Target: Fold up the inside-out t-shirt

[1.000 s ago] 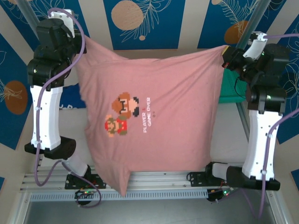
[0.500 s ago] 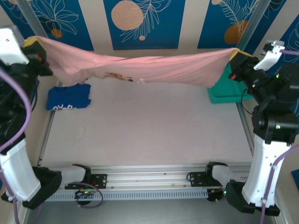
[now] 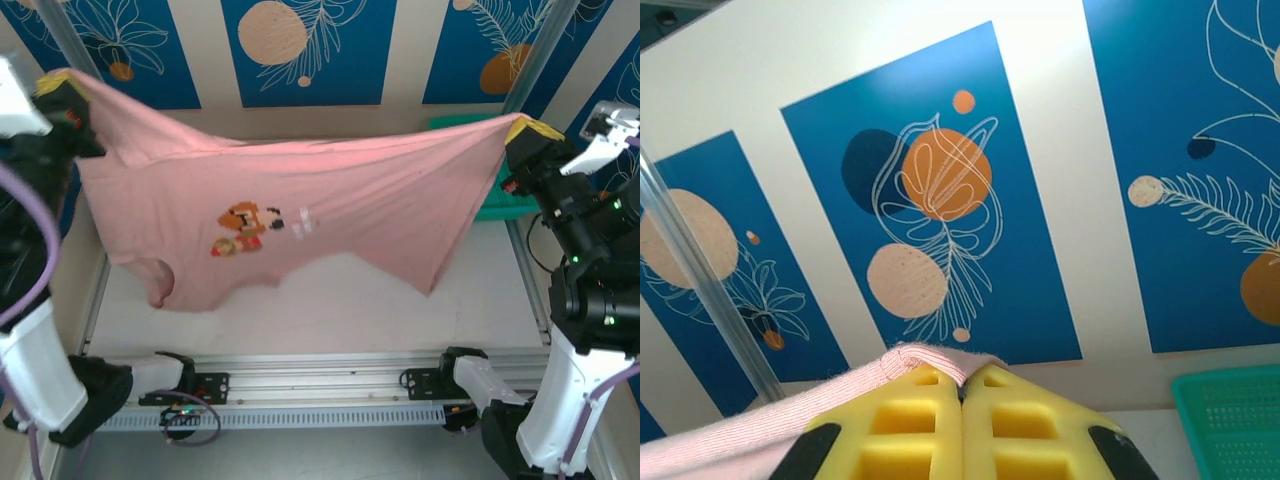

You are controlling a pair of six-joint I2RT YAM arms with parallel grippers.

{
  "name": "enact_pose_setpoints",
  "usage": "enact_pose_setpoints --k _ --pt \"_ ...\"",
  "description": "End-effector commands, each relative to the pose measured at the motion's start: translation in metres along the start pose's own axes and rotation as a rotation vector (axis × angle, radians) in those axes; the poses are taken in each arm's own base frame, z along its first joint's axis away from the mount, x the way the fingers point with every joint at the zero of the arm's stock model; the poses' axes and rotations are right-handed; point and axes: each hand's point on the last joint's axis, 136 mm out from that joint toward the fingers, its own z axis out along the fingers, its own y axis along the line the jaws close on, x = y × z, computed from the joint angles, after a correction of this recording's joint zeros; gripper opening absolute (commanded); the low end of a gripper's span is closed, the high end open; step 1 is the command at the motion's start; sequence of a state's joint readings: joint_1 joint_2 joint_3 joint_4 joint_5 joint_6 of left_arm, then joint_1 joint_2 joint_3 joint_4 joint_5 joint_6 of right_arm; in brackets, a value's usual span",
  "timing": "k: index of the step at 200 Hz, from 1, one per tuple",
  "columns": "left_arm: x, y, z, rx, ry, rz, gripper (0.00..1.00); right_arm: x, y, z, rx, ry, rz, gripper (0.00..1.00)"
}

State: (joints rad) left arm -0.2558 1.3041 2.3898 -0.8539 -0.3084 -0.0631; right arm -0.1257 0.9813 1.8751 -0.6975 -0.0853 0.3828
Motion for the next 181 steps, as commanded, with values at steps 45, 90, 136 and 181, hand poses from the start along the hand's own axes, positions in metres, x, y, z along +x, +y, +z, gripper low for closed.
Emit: enact_pose_setpoints --k 45,90,136,181 --pt "0.176 -0.005 0.205 -0.066 0.365 0.072 0.00 0.119 -0.097 0.171 0.148 0.281 0.018 0.00" --pt "0.358 -0.022 0.327 -0.016 0.586 0.075 0.16 0.260 -0.157 0.304 0.247 0.523 -0.007 0.05" --pt "0.446 -0.038 0.370 0.028 0.606 -0.069 0.71 0.354 -0.180 0.366 0.297 0.745 -0.043 0.32" --pt "0.437 -0.054 0.305 0.064 0.811 -0.217 0.76 0.402 -0.142 0.271 0.256 0.945 0.072 0.37"
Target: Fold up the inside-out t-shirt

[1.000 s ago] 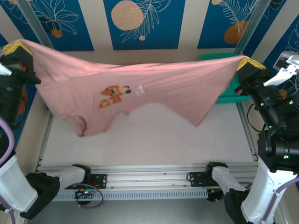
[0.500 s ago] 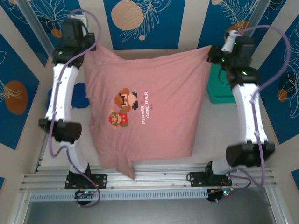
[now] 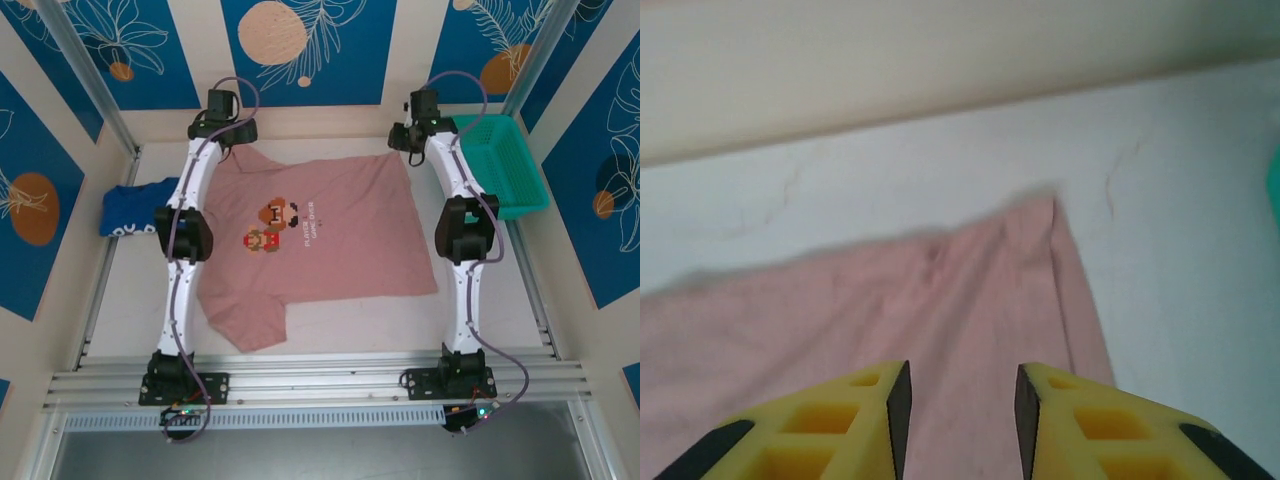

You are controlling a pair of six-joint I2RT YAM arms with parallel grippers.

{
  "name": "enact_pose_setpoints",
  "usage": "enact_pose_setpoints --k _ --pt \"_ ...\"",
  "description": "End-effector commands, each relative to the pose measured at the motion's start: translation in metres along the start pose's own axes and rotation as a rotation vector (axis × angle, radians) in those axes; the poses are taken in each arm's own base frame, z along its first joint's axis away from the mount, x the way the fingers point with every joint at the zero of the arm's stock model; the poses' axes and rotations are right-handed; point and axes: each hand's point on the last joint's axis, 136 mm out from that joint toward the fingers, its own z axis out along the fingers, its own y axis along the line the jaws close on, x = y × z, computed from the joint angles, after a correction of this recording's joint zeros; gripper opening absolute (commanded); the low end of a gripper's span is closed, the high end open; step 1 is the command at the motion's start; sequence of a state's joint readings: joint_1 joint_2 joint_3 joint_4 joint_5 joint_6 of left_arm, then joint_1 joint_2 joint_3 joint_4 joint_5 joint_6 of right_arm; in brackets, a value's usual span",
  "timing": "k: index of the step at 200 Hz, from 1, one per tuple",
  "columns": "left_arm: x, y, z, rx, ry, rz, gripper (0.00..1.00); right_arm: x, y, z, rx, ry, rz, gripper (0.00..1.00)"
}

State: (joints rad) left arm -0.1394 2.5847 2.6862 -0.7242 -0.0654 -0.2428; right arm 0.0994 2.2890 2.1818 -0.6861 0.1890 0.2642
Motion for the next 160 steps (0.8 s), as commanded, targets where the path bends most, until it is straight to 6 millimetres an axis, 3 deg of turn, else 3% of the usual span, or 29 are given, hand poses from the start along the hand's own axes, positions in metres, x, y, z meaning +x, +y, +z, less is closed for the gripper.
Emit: enact_pose_setpoints --k 1,29,51,67,80,101,136,160 --pt "-0.032 -0.022 -0.093 0.120 -0.037 -0.108 0.76 0.037 0.023 -0.069 -0.089 0.028 0.029 0.37" --pt "0.042 -0.043 -0.138 0.232 0.023 -0.182 0.76 0.139 0.022 -0.096 -0.181 0.176 0.147 0.42" --pt "0.111 -0.053 -0.167 0.288 0.078 -0.211 0.76 0.217 -0.007 -0.112 -0.100 0.305 0.220 0.43" --pt "0.156 -0.055 -0.183 0.309 0.132 -0.223 0.76 0.258 -0.035 -0.126 -0.022 0.356 0.282 0.45" --pt "0.184 -0.057 -0.197 0.326 0.166 -0.220 0.76 0.280 -0.056 -0.135 0.029 0.372 0.349 0.46" --pt "0.213 -0.058 -0.217 0.325 0.180 -0.187 0.76 0.307 -0.075 -0.143 0.089 0.419 0.421 0.49" --pt "0.233 -0.060 -0.233 0.338 0.201 -0.149 0.77 0.342 -0.094 -0.143 0.199 0.540 0.457 0.53" --pt "0.239 -0.060 -0.234 0.342 0.214 -0.142 0.77 0.351 -0.098 -0.138 0.230 0.579 0.476 0.53"
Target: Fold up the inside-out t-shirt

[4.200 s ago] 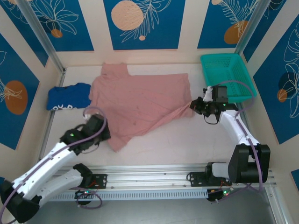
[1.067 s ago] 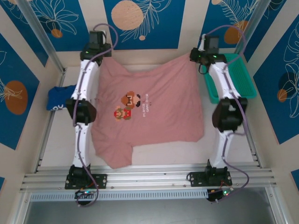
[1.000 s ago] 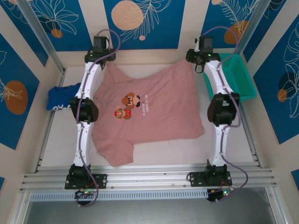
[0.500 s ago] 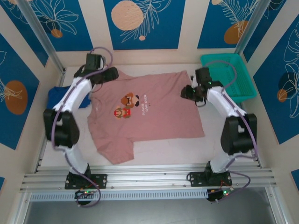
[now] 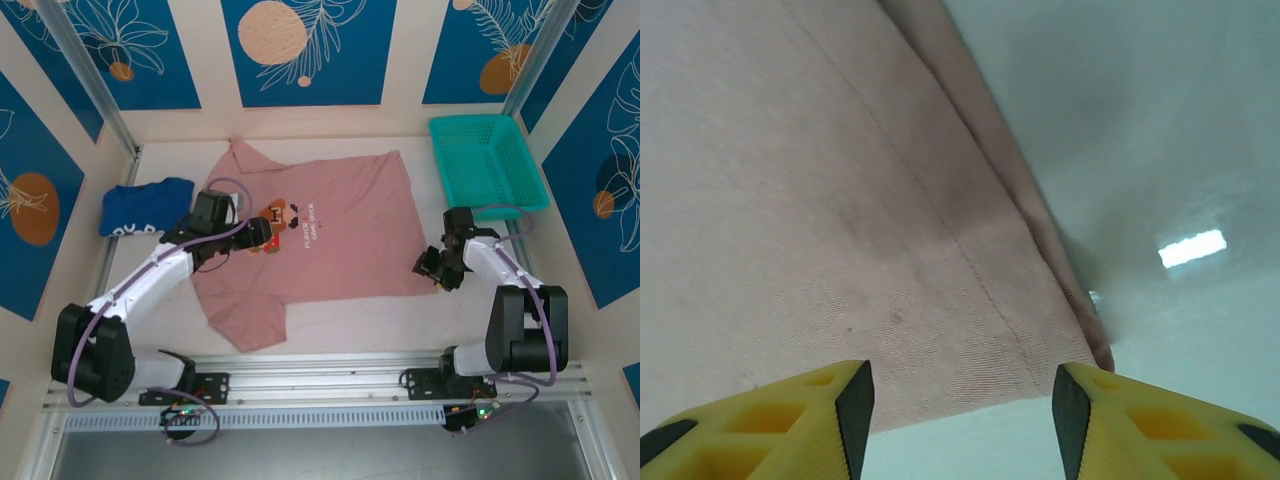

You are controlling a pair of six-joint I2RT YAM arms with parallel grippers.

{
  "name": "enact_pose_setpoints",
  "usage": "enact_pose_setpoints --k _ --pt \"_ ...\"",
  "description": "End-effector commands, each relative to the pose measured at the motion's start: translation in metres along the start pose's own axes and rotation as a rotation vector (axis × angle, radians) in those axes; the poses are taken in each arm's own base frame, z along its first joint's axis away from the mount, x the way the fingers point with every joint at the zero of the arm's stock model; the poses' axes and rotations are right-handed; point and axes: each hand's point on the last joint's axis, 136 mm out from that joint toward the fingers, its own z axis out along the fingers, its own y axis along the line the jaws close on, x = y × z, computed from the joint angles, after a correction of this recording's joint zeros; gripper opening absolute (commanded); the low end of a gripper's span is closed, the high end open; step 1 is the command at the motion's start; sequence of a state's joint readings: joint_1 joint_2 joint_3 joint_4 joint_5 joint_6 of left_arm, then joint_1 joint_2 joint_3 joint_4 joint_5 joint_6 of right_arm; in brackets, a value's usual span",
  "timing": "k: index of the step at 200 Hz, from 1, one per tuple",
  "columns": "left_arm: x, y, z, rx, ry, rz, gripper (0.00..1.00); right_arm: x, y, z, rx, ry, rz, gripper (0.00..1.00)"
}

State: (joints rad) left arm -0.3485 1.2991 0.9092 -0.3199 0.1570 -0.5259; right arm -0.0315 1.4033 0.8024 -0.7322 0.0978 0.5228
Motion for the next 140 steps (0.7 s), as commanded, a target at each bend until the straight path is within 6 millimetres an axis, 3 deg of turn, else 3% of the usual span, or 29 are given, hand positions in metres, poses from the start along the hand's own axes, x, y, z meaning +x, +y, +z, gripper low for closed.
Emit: enact_pose_setpoints --k 1,85,120,140 --pt "0.002 -0.005 -0.003 0.026 -0.007 0.005 0.77 0.013 -0.017 0.011 0.078 0.066 0.057 0.53" --pt "0.008 -0.003 -0.003 0.018 0.018 0.026 0.77 0.015 -0.027 0.025 0.137 0.112 0.069 0.45" --pt "0.017 0.000 -0.011 -0.012 0.050 0.035 0.78 0.012 -0.024 0.031 0.124 0.127 0.060 0.31" --pt "0.039 0.010 -0.019 -0.072 0.097 0.042 0.78 0.011 -0.021 0.030 0.116 0.129 0.050 0.20"
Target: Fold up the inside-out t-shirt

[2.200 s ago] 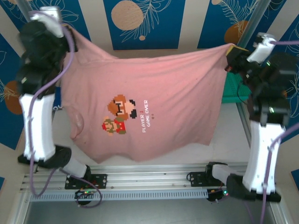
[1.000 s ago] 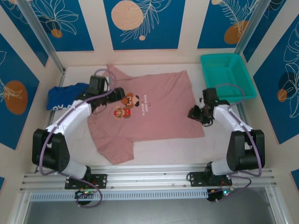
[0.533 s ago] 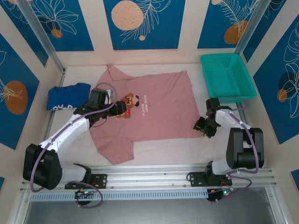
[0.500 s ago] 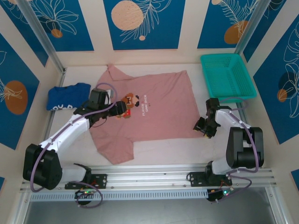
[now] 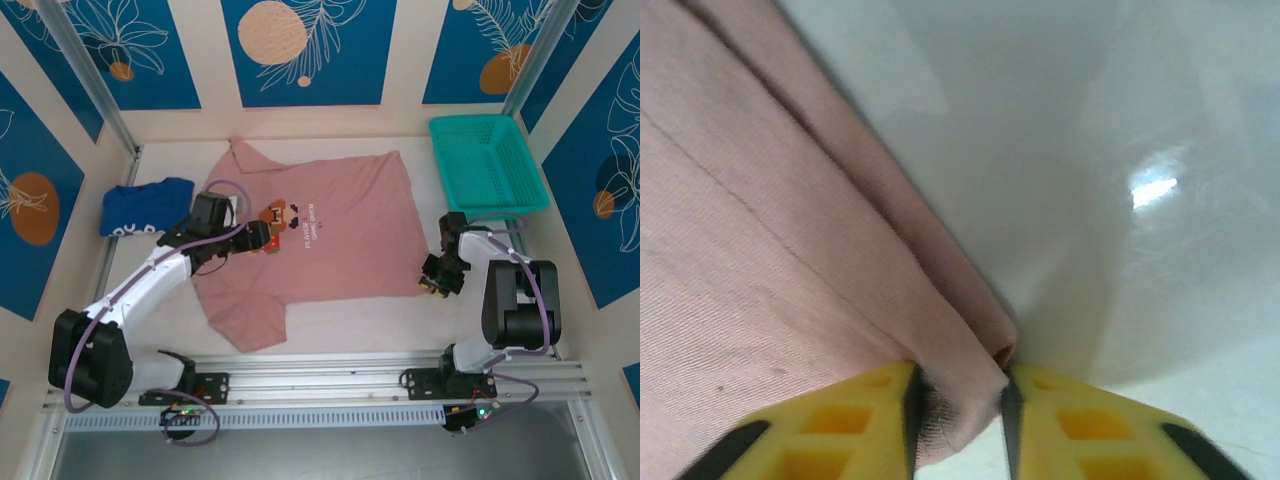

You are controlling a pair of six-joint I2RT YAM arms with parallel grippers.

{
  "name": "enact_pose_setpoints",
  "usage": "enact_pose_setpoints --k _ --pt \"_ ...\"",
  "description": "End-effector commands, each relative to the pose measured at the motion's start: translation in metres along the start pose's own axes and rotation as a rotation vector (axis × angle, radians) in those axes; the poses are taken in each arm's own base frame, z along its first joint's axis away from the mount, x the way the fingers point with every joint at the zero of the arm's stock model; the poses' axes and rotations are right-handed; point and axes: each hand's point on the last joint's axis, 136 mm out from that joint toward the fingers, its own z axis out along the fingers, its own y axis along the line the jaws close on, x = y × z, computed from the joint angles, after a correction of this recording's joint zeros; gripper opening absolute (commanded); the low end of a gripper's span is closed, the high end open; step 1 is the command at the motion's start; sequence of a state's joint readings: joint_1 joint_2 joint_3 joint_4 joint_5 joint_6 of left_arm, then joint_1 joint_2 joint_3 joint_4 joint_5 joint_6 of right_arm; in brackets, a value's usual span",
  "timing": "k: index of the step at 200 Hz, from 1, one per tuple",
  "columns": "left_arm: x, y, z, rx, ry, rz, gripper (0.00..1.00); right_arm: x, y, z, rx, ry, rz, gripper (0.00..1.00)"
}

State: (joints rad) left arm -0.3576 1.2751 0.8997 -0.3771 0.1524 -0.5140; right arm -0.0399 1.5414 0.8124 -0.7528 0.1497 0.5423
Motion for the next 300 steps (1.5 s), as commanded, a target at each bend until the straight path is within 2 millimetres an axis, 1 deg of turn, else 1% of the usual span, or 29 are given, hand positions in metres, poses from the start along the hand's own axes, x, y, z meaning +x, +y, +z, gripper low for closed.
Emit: enact_pose_setpoints --k 1,12,35,65,77,90,100,115,126,138,163,183,211,249,261,274,287,300 --pt "0.027 0.008 -0.014 -0.058 0.061 0.032 0.78 0.003 0.001 0.005 -0.001 0.026 0.001 0.20" --pt "0.046 0.016 -0.019 -0.107 0.094 0.033 0.77 0.001 0.004 -0.002 -0.018 -0.004 -0.009 0.14" --pt "0.092 0.037 -0.036 -0.232 0.172 0.013 0.76 -0.003 0.009 -0.015 -0.054 -0.066 -0.026 0.04" --pt "0.147 0.068 -0.060 -0.366 0.237 -0.081 0.74 -0.006 0.013 -0.027 -0.087 -0.120 -0.039 0.01" --pt "0.164 0.074 -0.064 -0.378 0.258 -0.112 0.70 -0.008 0.016 -0.031 -0.103 -0.133 -0.040 0.00" --pt "0.173 0.072 -0.061 -0.355 0.276 -0.111 0.66 -0.011 0.018 -0.034 -0.115 -0.153 -0.041 0.00" --pt "0.172 0.058 -0.051 -0.281 0.286 -0.087 0.66 -0.015 0.019 -0.038 -0.125 -0.171 -0.039 0.00" --pt "0.163 0.032 -0.032 -0.159 0.288 -0.049 0.66 -0.020 0.023 -0.042 -0.152 -0.187 -0.035 0.00" --pt "0.156 0.014 -0.019 -0.092 0.295 -0.024 0.66 -0.021 0.026 -0.043 -0.168 -0.186 -0.036 0.00" --pt "0.154 -0.001 -0.004 -0.033 0.321 -0.011 0.65 -0.021 0.028 -0.041 -0.175 -0.179 -0.039 0.00" --pt "0.161 -0.015 0.026 0.010 0.394 -0.015 0.65 -0.021 0.029 -0.041 -0.184 -0.174 -0.041 0.00" --pt "0.160 -0.025 0.046 0.048 0.414 -0.004 0.65 -0.022 0.030 -0.041 -0.188 -0.178 -0.040 0.00" --pt "0.145 -0.043 0.074 0.090 0.395 0.035 0.65 -0.022 0.031 -0.042 -0.193 -0.175 -0.043 0.00" --pt "0.114 -0.074 0.116 0.142 0.362 0.095 0.65 -0.023 0.030 -0.045 -0.190 -0.185 -0.046 0.00" --pt "0.106 -0.080 0.121 0.141 0.355 0.116 0.66 -0.022 0.028 -0.045 -0.188 -0.181 -0.045 0.00" --pt "0.099 -0.084 0.119 0.142 0.342 0.133 0.66 -0.021 0.028 -0.046 -0.190 -0.184 -0.045 0.00" --pt "0.097 -0.084 0.109 0.143 0.333 0.148 0.67 -0.020 0.028 -0.046 -0.191 -0.187 -0.045 0.00" --pt "0.096 -0.081 0.093 0.131 0.319 0.170 0.69 -0.019 0.028 -0.046 -0.193 -0.187 -0.046 0.00"
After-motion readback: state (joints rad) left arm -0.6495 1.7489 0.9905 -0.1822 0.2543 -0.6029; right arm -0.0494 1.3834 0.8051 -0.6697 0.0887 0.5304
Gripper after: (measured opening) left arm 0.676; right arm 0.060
